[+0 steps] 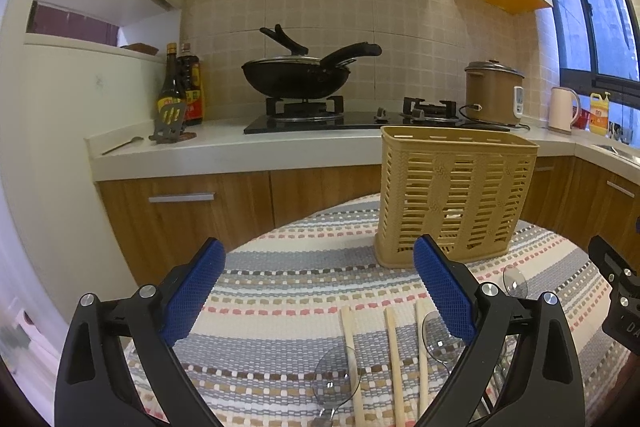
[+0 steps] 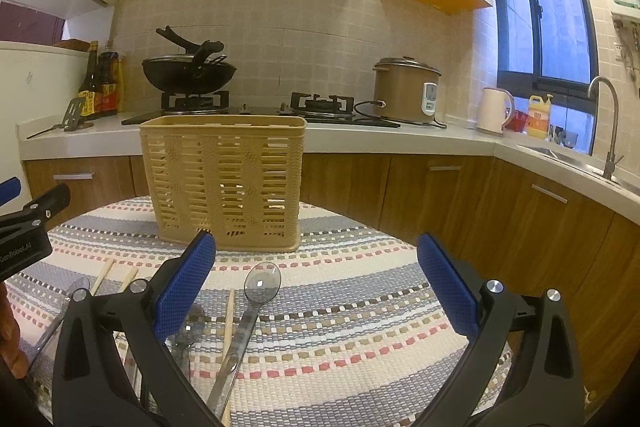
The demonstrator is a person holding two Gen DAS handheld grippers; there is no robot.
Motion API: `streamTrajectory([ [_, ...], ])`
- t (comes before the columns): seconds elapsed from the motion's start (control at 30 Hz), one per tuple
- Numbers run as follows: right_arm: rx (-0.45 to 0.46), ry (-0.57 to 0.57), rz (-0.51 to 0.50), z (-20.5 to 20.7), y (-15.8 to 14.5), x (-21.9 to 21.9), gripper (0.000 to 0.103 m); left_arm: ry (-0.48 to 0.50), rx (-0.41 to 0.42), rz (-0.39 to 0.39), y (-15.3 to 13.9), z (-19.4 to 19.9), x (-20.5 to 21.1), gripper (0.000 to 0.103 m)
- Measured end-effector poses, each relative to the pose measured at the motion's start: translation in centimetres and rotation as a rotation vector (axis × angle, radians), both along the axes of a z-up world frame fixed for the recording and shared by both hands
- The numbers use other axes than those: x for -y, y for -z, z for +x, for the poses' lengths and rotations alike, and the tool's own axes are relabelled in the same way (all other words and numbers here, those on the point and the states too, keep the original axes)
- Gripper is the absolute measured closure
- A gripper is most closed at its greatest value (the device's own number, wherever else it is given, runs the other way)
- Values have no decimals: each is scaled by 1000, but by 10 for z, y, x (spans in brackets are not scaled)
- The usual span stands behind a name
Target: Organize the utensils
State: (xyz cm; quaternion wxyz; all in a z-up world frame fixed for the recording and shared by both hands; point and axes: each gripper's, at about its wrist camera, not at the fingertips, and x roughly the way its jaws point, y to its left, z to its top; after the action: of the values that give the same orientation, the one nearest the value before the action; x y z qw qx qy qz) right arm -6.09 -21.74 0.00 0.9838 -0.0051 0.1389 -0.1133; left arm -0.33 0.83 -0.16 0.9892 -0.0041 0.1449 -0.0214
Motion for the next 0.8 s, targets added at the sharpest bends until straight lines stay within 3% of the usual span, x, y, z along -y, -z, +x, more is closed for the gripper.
streamTrajectory([
  [0.43,-5,3,55,-1,1,11,7,-3,9,49,-1,1,3,11],
  [0.8,-19,3,55,0,0,12,7,-5,27,42,0,0,4,11],
])
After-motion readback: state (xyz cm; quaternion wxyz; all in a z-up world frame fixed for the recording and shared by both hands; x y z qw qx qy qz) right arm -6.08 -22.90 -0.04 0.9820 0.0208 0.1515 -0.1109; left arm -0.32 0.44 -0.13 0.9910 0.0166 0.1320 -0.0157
